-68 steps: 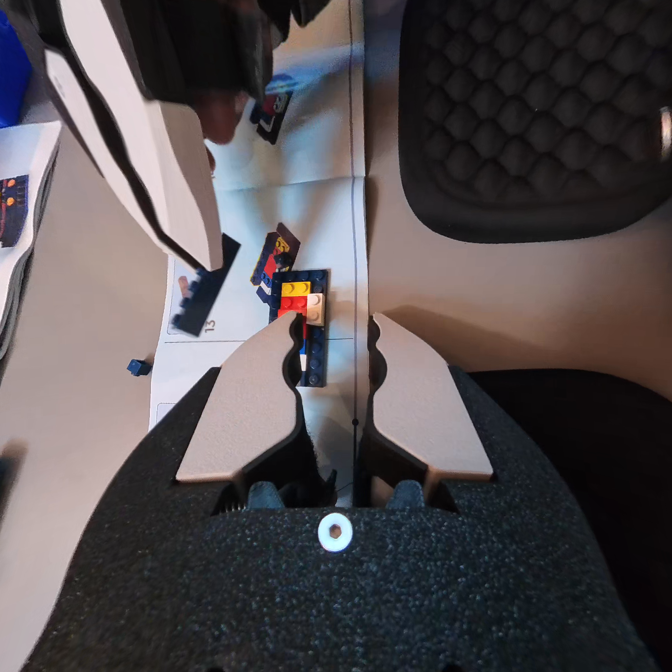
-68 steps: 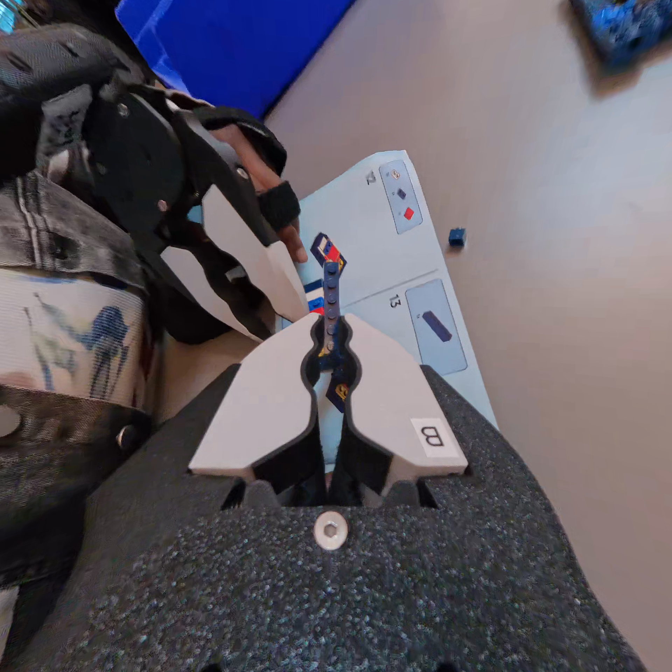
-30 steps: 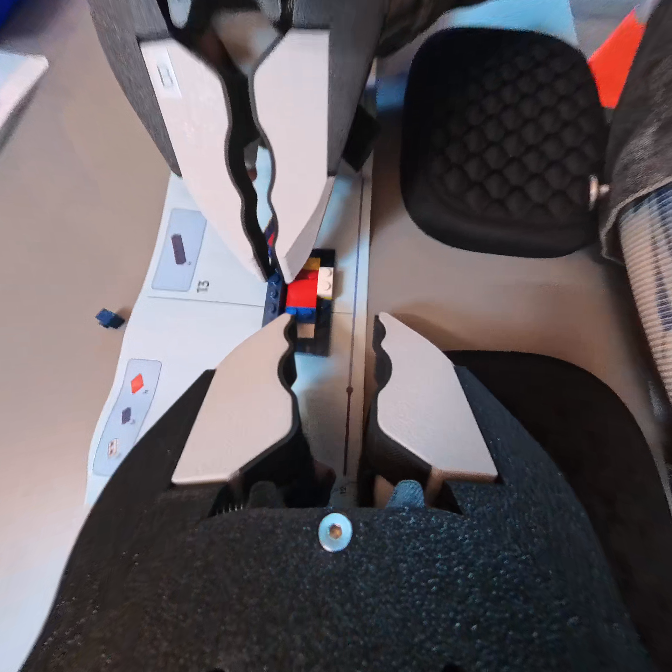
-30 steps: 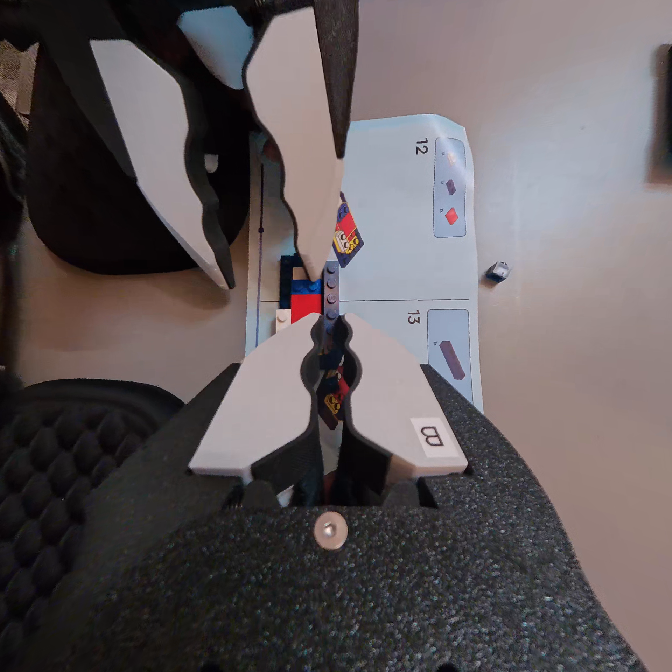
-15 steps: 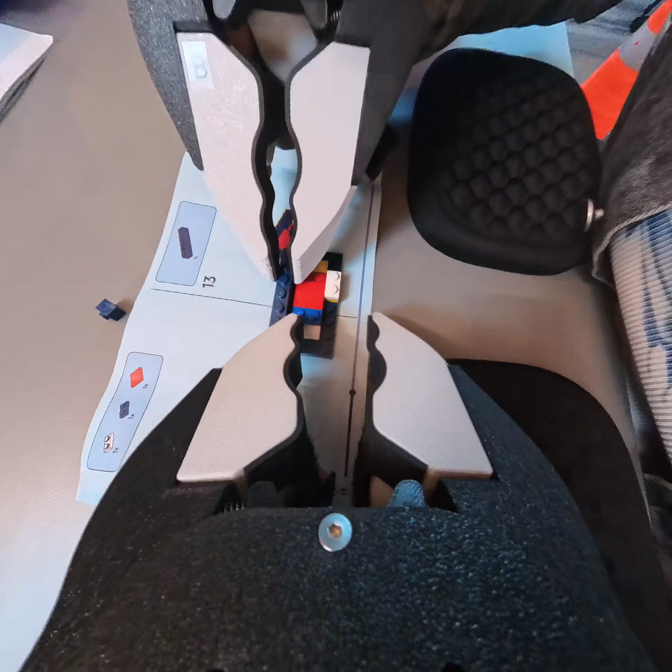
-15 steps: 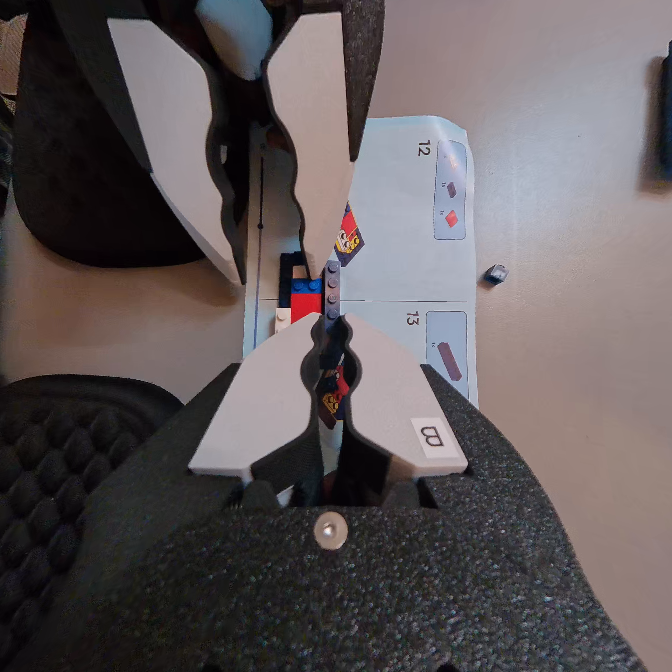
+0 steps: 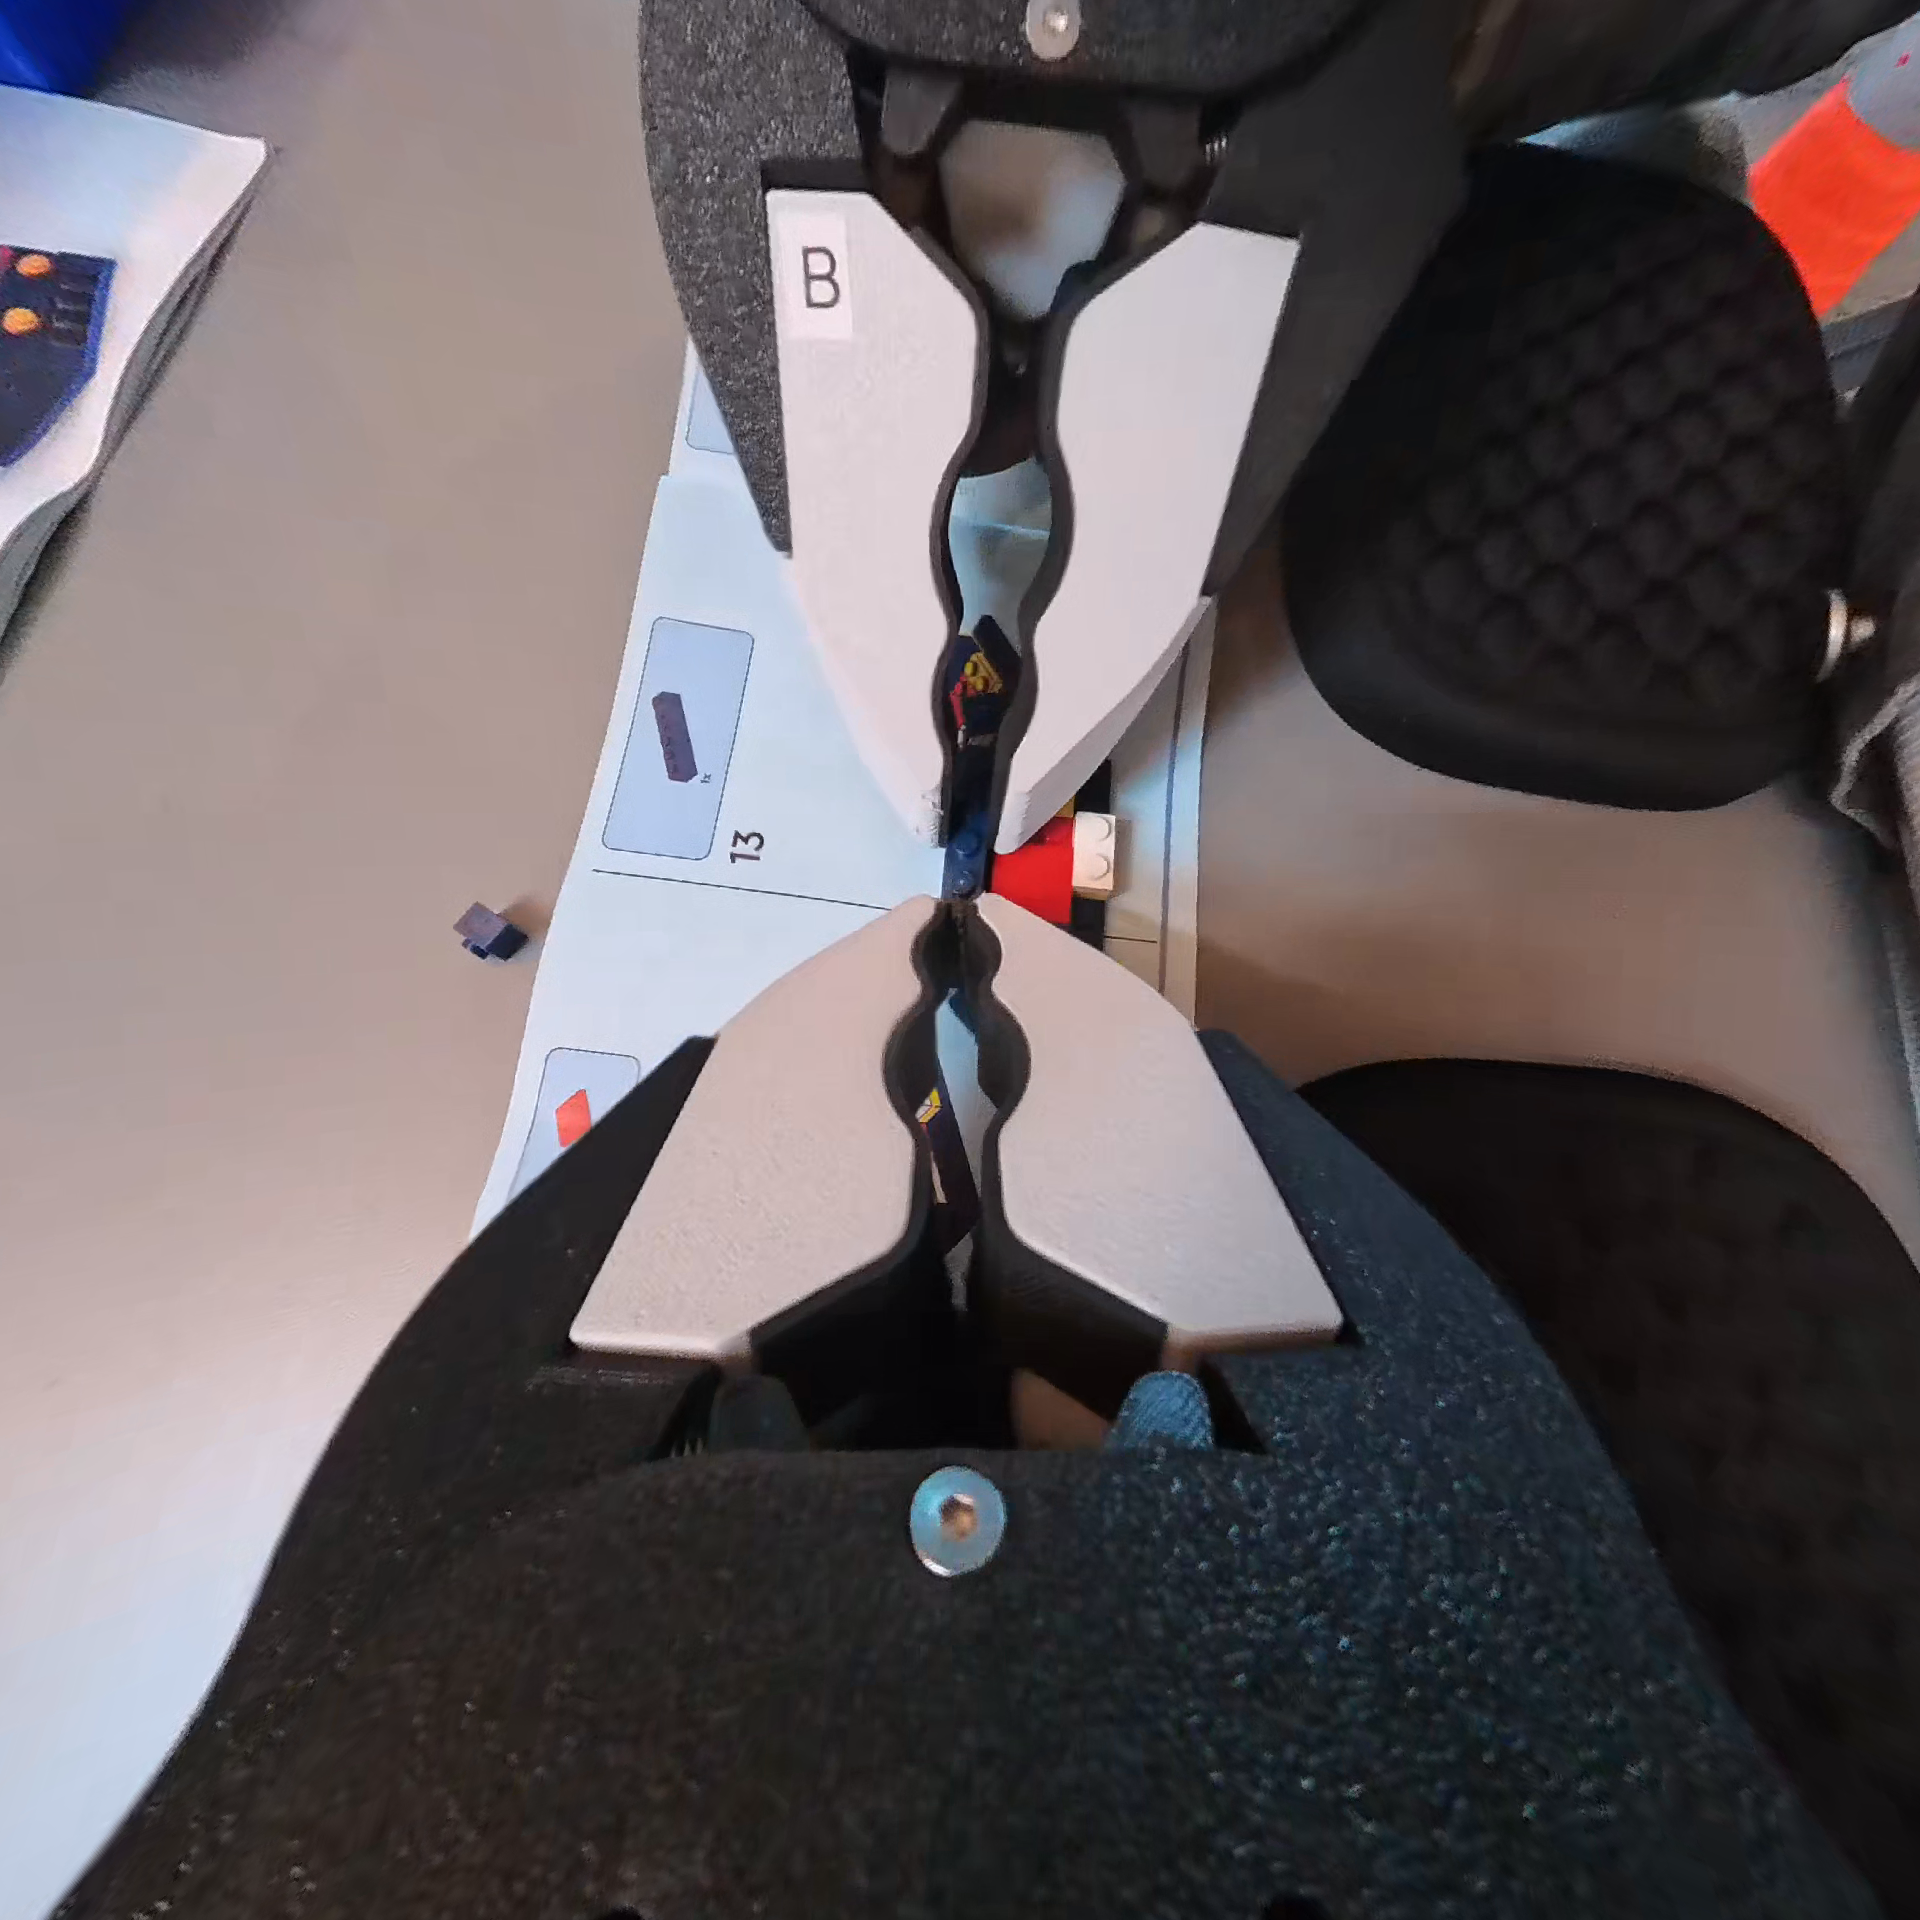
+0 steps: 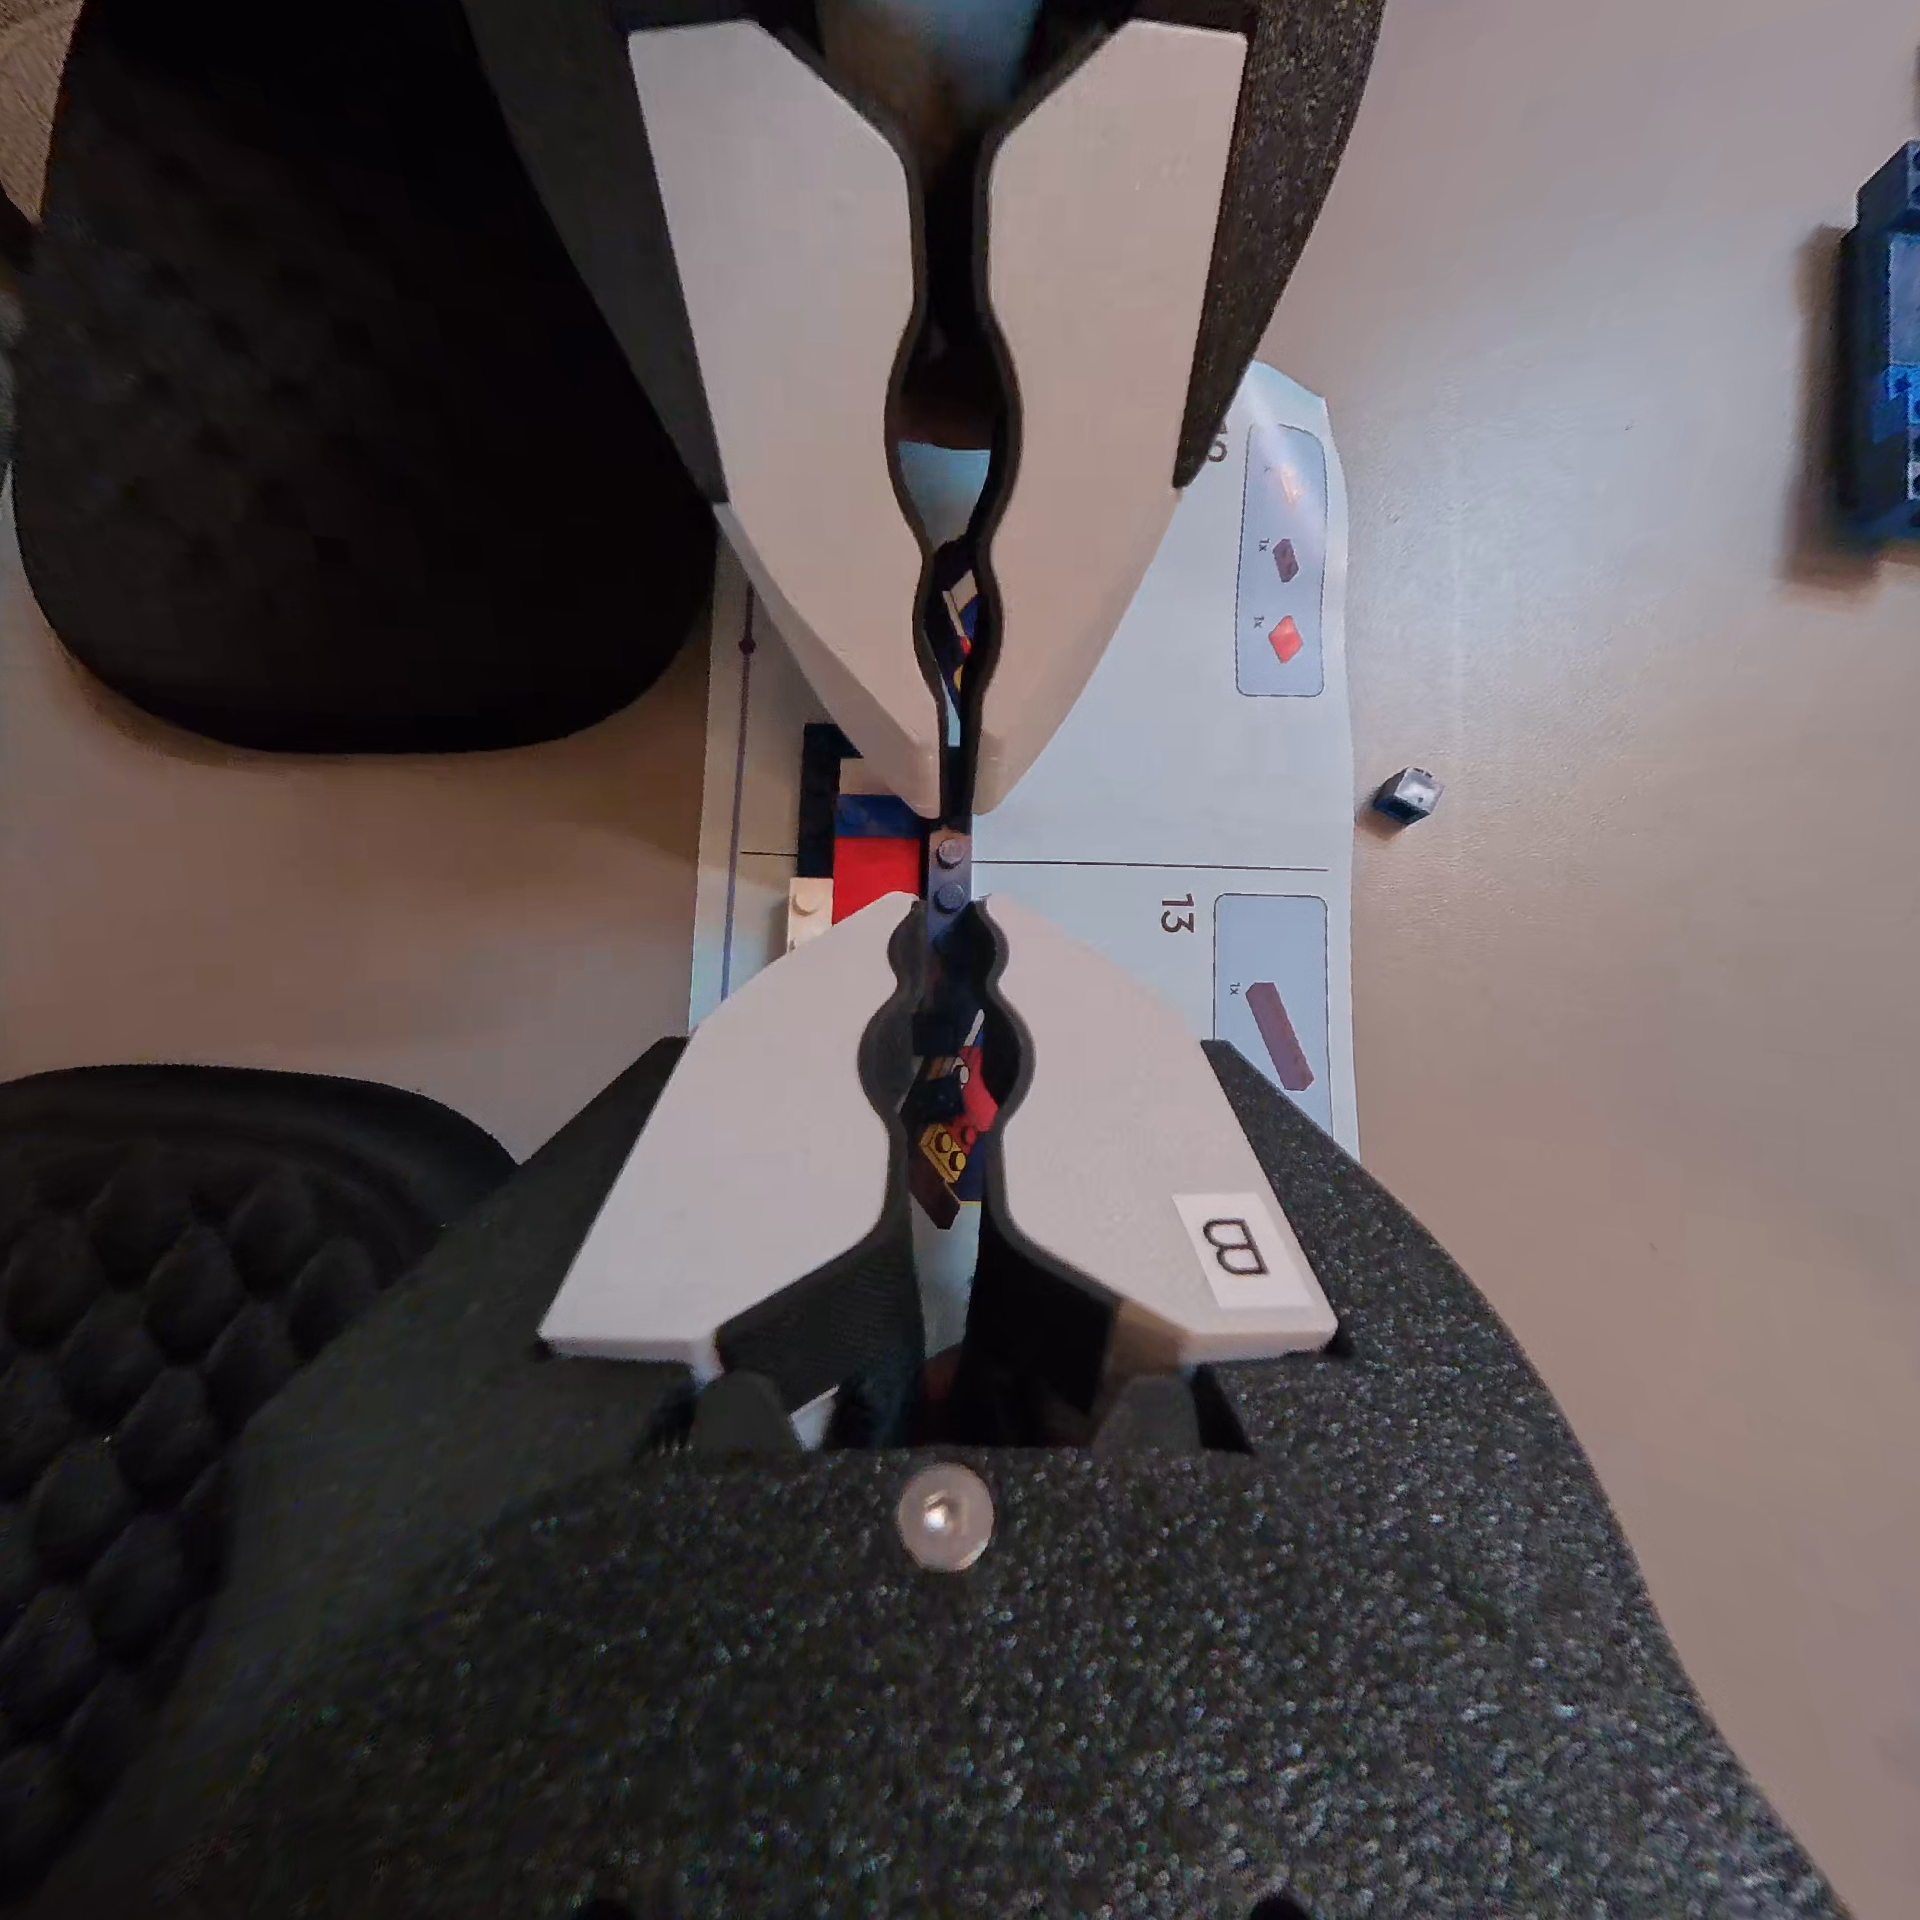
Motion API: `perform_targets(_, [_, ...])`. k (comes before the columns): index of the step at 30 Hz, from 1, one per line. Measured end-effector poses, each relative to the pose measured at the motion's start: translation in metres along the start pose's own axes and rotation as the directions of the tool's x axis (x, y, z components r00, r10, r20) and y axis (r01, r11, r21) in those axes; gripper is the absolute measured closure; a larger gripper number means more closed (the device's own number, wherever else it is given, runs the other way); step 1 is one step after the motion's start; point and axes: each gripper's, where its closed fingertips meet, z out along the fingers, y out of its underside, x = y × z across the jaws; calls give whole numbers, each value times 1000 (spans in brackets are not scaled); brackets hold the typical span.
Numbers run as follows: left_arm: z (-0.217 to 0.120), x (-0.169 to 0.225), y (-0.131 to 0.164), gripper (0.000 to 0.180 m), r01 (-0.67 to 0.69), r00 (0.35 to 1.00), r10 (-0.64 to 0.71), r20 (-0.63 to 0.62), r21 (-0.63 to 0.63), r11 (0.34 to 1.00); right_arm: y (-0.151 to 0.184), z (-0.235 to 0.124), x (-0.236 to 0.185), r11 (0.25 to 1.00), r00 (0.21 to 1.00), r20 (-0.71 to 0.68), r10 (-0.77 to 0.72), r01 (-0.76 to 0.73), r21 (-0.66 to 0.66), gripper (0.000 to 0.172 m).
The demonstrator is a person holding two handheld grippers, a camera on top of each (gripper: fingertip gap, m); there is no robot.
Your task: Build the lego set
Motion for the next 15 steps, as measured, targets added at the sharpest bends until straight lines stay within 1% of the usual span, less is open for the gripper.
perform_targets(3, [0,1,0,180,1,1000,-1,-10,6,1000,0,0,0,1000,1000,-2,-8,8,1,164])
perform_targets(8, [1,1,0,180,42,999,-41,-33,12,999,0,0,0,1000,1000,-12,-26,26,-4,164])
perform_targets(15, [2,4,1,180,14,1000,-14,-21,-10,1000,0,0,-3,998,997,-42,-68,68,-14,164])
